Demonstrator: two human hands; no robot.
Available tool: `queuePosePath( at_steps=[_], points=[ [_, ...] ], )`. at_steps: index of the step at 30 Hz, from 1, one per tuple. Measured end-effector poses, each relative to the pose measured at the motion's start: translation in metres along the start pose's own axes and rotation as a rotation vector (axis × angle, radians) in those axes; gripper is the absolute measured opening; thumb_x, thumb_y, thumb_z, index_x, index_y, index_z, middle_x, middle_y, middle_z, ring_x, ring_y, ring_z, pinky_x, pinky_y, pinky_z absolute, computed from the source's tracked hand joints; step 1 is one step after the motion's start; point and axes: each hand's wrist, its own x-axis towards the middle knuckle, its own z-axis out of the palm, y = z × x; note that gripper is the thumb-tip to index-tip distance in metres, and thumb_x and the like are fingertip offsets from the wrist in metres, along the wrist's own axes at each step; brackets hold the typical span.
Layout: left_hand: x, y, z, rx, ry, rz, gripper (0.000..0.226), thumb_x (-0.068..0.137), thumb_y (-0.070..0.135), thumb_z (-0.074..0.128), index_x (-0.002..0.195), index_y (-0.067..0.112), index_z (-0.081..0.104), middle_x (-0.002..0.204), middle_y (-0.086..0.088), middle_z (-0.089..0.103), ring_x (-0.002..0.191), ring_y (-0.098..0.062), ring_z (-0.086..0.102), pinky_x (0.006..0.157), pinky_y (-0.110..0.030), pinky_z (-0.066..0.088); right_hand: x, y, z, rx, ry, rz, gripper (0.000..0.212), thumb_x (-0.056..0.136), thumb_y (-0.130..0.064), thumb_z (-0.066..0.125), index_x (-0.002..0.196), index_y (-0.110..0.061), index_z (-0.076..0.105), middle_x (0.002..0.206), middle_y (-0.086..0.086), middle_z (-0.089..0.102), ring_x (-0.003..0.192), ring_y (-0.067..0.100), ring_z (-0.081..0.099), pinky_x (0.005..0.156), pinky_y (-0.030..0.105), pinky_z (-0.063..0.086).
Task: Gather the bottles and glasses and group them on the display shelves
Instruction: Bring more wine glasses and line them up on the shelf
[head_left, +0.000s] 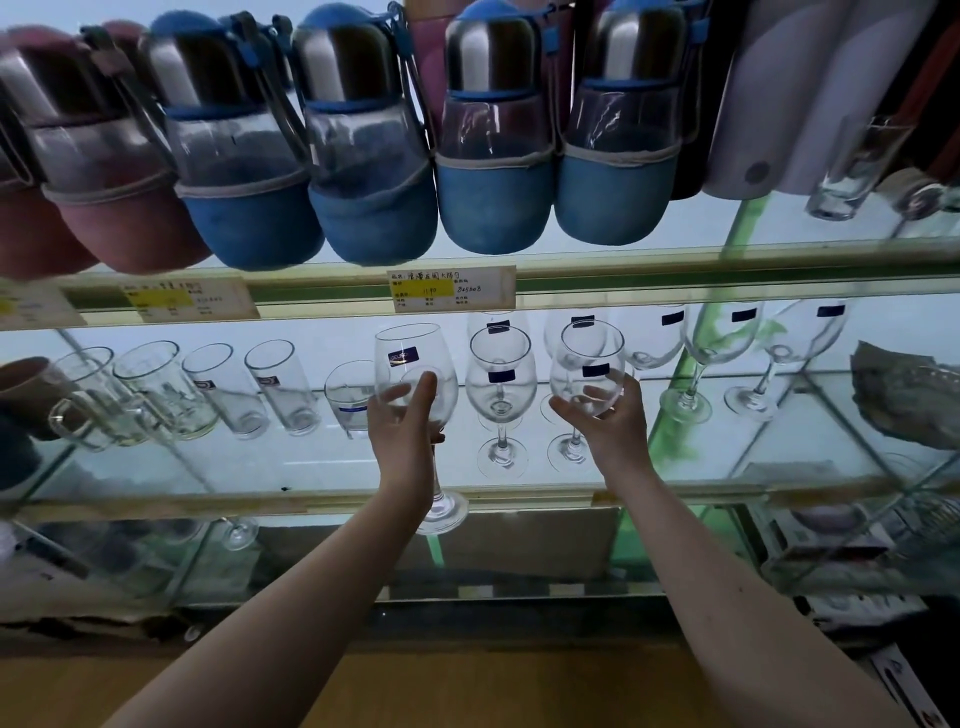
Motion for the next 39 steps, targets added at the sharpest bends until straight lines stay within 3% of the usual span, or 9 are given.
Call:
queuePosePath(
  at_steps=[7, 12, 15, 17, 22, 25, 29, 35, 39],
  points=[
    [-0.003, -0.002, -0.002, 0.000, -0.011, -0.002, 0.059, 0.067, 0.051, 0.061, 0.109, 0.010, 0.051, 0.084, -0.006, 0.052, 0.064, -0.015, 0.054, 0.056, -0.025, 0.044, -0.003, -0.001, 0.002, -0.002, -0.010, 0.034, 0.082, 0.066, -0.021, 0.086, 0.132, -0.020, 0.038, 0.116, 0.003, 0.058, 0.105, 0.020, 0.061, 0.096, 0.041, 0.049],
    [-0.007, -0.001, -0.005, 0.029, -0.013, 0.021, 0.066, 0.067, 0.051, 0.060, 0.115, 0.006, 0.052, 0.084, -0.006, 0.053, 0.066, -0.017, 0.055, 0.058, -0.025, 0.046, -0.011, -0.003, 0.001, 0.032, -0.049, 0.071, 0.101, 0.063, -0.013, 0.087, 0.143, -0.021, 0.024, 0.136, 0.003, 0.048, 0.120, 0.021, 0.054, 0.098, 0.045, 0.047],
    [-0.010, -0.001, -0.007, 0.036, -0.022, 0.032, 0.069, 0.067, 0.051, 0.060, 0.117, 0.004, 0.052, 0.082, -0.008, 0.052, 0.065, -0.017, 0.055, 0.058, -0.025, 0.046, -0.017, -0.004, -0.003, 0.041, -0.065, 0.090, 0.104, 0.069, -0.004, 0.081, 0.147, -0.023, 0.015, 0.144, 0.005, 0.038, 0.126, 0.022, 0.048, 0.079, 0.029, 0.051],
    [-0.015, 0.001, -0.008, 0.035, -0.035, 0.037, 0.069, 0.067, 0.051, 0.060, 0.117, 0.004, 0.052, 0.083, -0.011, 0.053, 0.064, -0.017, 0.055, 0.057, -0.025, 0.046, -0.022, -0.004, -0.006, 0.019, -0.072, 0.084, 0.100, 0.073, 0.003, 0.075, 0.148, -0.022, 0.012, 0.145, 0.007, 0.035, 0.129, 0.022, 0.044, 0.067, 0.017, 0.046],
    [-0.040, 0.004, -0.007, 0.066, -0.092, 0.126, 0.053, 0.062, 0.050, 0.064, 0.102, 0.017, 0.052, 0.085, -0.011, 0.056, 0.075, -0.023, 0.058, 0.053, -0.016, 0.047, -0.031, -0.004, -0.013, -0.044, -0.026, 0.090, 0.097, 0.076, 0.008, 0.067, 0.149, -0.021, 0.011, 0.146, 0.013, 0.033, 0.130, 0.024, 0.040, 0.096, 0.034, 0.041],
    [-0.058, 0.001, -0.002, 0.100, -0.166, 0.149, 0.058, 0.053, 0.057, 0.063, 0.099, 0.023, 0.052, 0.083, -0.007, 0.053, 0.080, -0.028, 0.058, 0.064, -0.029, 0.049, -0.043, -0.009, -0.022, -0.016, 0.059, 0.091, 0.082, 0.080, 0.006, 0.061, 0.146, -0.018, 0.018, 0.142, 0.010, 0.038, 0.120, 0.020, 0.045, 0.100, 0.038, 0.042],
    [-0.078, -0.008, 0.013, 0.104, -0.292, 0.133, 0.052, 0.052, 0.051, 0.067, 0.096, 0.029, 0.052, 0.082, -0.008, 0.047, 0.084, -0.031, 0.054, 0.078, -0.048, 0.050, -0.053, -0.021, -0.034, -0.014, 0.118, 0.046, 0.049, 0.085, 0.002, 0.052, 0.131, -0.012, 0.041, 0.125, 0.008, 0.052, 0.097, 0.017, 0.052, 0.082, 0.030, 0.043],
    [-0.106, -0.014, 0.050, 0.150, -0.437, 0.128, 0.061, 0.054, 0.054, 0.066, 0.105, 0.025, 0.053, 0.084, -0.010, 0.051, 0.086, -0.037, 0.058, 0.078, -0.044, 0.051, -0.070, -0.049, -0.058, 0.088, -0.032, -0.002, 0.013, 0.095, -0.012, 0.046, 0.096, -0.019, 0.057, 0.091, 0.003, 0.066, 0.080, 0.016, 0.061, 0.069, 0.030, 0.044],
    [-0.117, -0.018, 0.077, 0.198, -0.538, 0.100, 0.060, 0.052, 0.062, 0.065, 0.103, 0.033, 0.049, 0.098, -0.006, 0.060, 0.095, -0.027, 0.062, 0.082, -0.038, 0.054, -0.076, -0.060, -0.076, 0.139, -0.113, -0.046, 0.026, 0.100, -0.026, 0.037, 0.103, -0.011, 0.058, 0.093, 0.005, 0.062, 0.082, 0.015, 0.060, 0.067, 0.029, 0.051]
  ],
)
